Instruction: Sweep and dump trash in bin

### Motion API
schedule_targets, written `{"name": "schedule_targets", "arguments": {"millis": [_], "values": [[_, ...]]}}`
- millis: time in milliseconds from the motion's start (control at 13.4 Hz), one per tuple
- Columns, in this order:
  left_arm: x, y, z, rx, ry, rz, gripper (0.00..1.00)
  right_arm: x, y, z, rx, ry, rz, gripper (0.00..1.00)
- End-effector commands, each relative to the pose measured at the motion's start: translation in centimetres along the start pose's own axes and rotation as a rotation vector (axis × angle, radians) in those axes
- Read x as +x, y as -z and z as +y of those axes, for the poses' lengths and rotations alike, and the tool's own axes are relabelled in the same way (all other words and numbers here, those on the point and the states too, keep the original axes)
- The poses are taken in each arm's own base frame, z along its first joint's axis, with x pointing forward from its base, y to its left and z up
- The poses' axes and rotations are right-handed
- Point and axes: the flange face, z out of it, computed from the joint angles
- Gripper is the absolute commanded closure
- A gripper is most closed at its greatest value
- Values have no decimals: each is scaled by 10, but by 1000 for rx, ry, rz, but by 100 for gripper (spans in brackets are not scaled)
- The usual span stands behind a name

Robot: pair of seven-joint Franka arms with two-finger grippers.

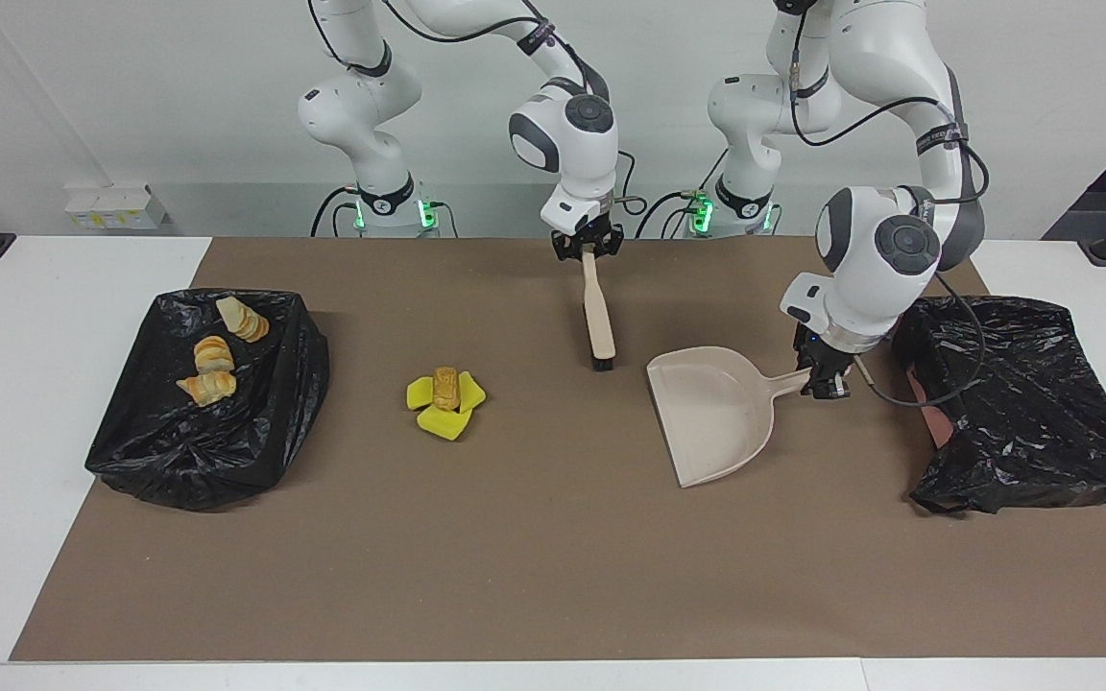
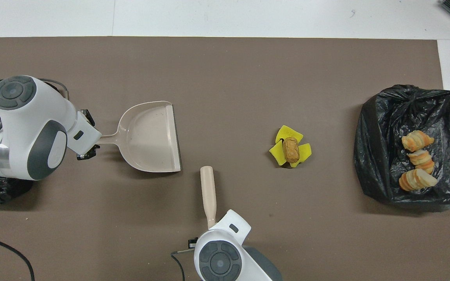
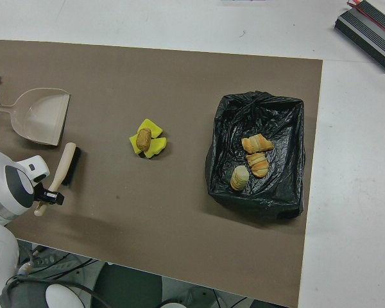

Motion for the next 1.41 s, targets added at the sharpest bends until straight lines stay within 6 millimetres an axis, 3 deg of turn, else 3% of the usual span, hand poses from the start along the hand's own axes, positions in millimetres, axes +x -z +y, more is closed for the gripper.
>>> {"name": "schedule_targets", "arguments": {"millis": [0, 149, 372, 447, 819, 1340], "values": [[3, 3, 11, 25, -20, -6, 100, 0, 3, 3, 22, 21, 6, 100], [9, 3, 13, 25, -29, -7, 100, 0, -4, 5, 13, 18, -4, 100], [8, -4, 17, 22, -30, -8, 100, -4, -18, 1, 69, 5, -32, 73], [8, -6, 19, 24, -32, -7, 100, -5, -21, 2, 76, 5, -28, 72], [8, -7, 22, 28, -36, -6, 100, -5, -23, 0, 83, 10, -22, 48], [8, -7, 21, 30, -37, -6, 100, 7, 0, 6, 108, -15, 6, 45]]}}
